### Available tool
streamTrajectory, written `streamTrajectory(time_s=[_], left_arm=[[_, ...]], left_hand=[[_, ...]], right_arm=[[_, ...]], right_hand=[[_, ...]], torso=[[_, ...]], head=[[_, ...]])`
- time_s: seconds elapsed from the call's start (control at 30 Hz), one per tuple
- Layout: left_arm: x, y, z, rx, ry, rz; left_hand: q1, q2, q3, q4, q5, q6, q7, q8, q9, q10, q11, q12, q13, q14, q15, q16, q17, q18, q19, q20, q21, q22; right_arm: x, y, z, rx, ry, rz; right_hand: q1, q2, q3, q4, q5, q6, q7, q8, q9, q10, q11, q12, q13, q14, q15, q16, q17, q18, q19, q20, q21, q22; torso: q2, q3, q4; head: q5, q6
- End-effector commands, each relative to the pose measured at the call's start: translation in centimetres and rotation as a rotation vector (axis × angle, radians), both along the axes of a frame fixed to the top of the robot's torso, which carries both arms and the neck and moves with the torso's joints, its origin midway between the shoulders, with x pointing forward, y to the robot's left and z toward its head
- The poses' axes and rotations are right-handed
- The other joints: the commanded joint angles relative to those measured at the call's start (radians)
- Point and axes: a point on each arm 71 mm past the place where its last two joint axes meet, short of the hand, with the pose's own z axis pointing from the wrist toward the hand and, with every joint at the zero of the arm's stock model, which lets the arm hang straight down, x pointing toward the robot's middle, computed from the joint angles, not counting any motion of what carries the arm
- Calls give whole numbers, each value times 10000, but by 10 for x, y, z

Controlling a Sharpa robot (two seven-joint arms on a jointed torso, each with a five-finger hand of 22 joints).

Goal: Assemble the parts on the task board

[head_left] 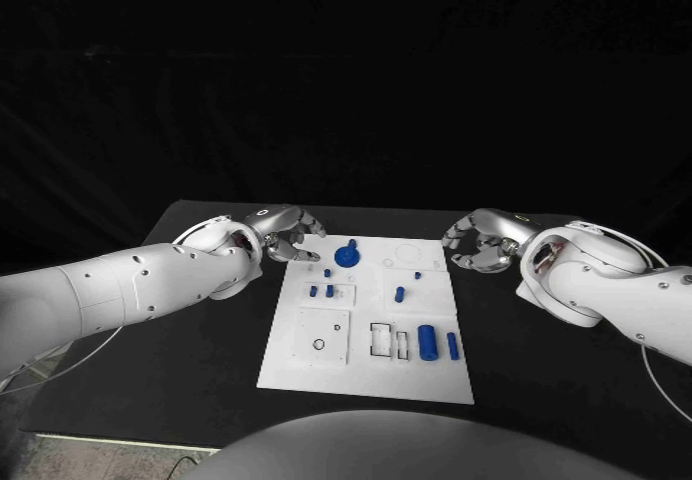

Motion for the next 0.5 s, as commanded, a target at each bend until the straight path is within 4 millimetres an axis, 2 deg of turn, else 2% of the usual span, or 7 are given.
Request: streamTrajectory(time_s=[0.03, 0.13, 0.17, 0.27, 0.37, 0.43, 0.5], left_arm=[[-4, -1, 14, -3423, 293, 34], [-9, -1, 19, -4859, 731, -112], [-11, -2, 19, -5182, 869, -144], [-14, -5, 22, -6366, 1424, -229], [-17, -10, 25, -7507, 1809, -350], [-20, -13, 28, -8205, 1980, -434], [-24, -18, 30, -8915, 2155, -491]], left_hand=[[-434, -109, -1103, 144, -48, -163, 142, -28, -56, -766, 155, 352, 98, -992, 158, -393, -176, -164, -549, 129, -685, -230], [-1064, -351, -2142, 182, -270, -353, 211, -103, -101, -1257, 344, 424, 61, -1888, 348, -991, -507, -270, -947, 240, -1122, -413], [-1202, -323, -2433, 175, -352, -415, 242, -119, -116, -1452, 415, 443, 24, -2192, 424, -1248, -672, -322, -1152, 294, -1348, -520], [-1503, -290, -2547, 195, -558, -489, 340, -91, -147, -1788, 548, 648, -164, -2630, 600, -1928, -1268, -414, -1644, 479, -2157, -1013], [-1524, 38, -2328, 189, -617, -458, 440, -44, -180, -1873, 590, 727, -335, -2683, 681, -2234, -1599, -414, -1749, 579, -2531, -1297], [-1498, 464, -2068, 158, -621, -431, 396, -9, -266, -1758, 429, 844, -569, -2441, 622, -2451, -1942, -316, -1697, 622, -2858, -1598], [-1455, 675, -1959, 137, -488, -424, 353, 17, -370, -1732, 362, 915, -836, -2233, 601, -2659, -2273, -195, -1559, 665, -3137, -1881]], right_arm=[[1, 10, -3, -1643, -562, 973], [4, 19, -7, -2038, -913, 1320], [4, 21, -9, -2138, -996, 1403], [6, 26, -18, -2394, -1100, 1582], [8, 30, -28, -2550, -1063, 1687], [8, 32, -34, -2615, -1038, 1739], [9, 34, -40, -2675, -1018, 1777]], right_hand=[[27, -124, -11, -96, -246, -98, 40, -165, -102, -17, 9, -337, -524, 169, -14, -70, 1064, 184, -50, 14, -83, 1345], [42, -132, -64, -119, -447, -97, 83, -312, -234, 186, -10, -494, -973, 157, -50, -78, 1011, 176, -26, -9, -78, 1363], [38, -127, -73, -114, -483, -113, 87, -368, -280, 284, -8, -513, -1087, 162, -49, -66, 1006, 166, -6, -4, -55, 1375], [49, -127, -75, -117, -527, -133, 73, -493, -396, 504, 9, -579, -1372, 179, -5, -35, 996, 142, 57, 25, 22, 1411], [94, -127, -74, -142, -548, -84, 60, -549, -468, 550, 23, -690, -1604, 180, 9, -25, 977, 140, 74, 44, 30, 1423], [126, -117, -81, -156, -543, 13, 65, -553, -502, 552, 19, -779, -1773, 179, -10, -16, 967, 141, 84, 40, 37, 1433], [146, -99, -102, -159, -535, 158, 62, -539, -528, 600, -6, -846, -1954, 179, -51, 1, 961, 144, 91, 9, 37, 1444]], torso=[[36, 6, 116], [55, 17, 187], [60, 16, 199], [58, 10, 249], [52, 6, 284], [66, 3, 298], [80, 3, 289]], head=[[-93, 1], [-116, 1], [-106, 1], [-119, 1], [-144, 1], [-158, 1], [-147, 1]])
